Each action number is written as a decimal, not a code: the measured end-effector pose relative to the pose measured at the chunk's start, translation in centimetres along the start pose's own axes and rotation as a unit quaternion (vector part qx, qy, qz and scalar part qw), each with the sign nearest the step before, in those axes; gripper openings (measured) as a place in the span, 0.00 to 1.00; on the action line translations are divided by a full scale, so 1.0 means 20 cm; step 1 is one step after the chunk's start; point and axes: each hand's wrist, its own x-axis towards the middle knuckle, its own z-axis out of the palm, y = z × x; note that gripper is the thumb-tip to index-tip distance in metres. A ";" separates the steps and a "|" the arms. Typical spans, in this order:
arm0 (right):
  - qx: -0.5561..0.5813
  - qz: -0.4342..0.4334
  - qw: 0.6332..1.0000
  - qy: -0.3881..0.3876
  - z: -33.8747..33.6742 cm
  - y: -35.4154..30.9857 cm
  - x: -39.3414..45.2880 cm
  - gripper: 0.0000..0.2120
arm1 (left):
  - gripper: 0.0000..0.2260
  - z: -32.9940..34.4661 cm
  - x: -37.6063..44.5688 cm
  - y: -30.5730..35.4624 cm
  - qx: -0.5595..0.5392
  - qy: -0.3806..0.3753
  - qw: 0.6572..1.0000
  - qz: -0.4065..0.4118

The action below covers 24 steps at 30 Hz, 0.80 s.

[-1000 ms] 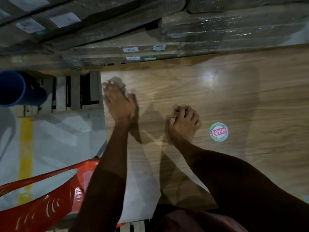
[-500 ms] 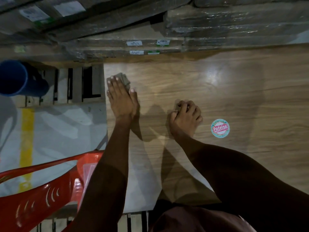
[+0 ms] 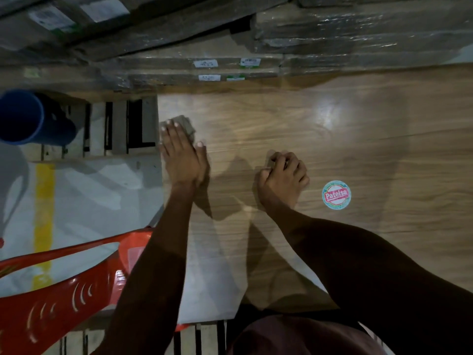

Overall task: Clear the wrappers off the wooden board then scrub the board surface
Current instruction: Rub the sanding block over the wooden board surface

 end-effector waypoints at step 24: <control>-0.014 -0.005 1.000 0.002 0.01 0.01 0.00 0.21 | 0.32 0.01 -0.22 -0.01 0.010 -0.005 1.000 0.015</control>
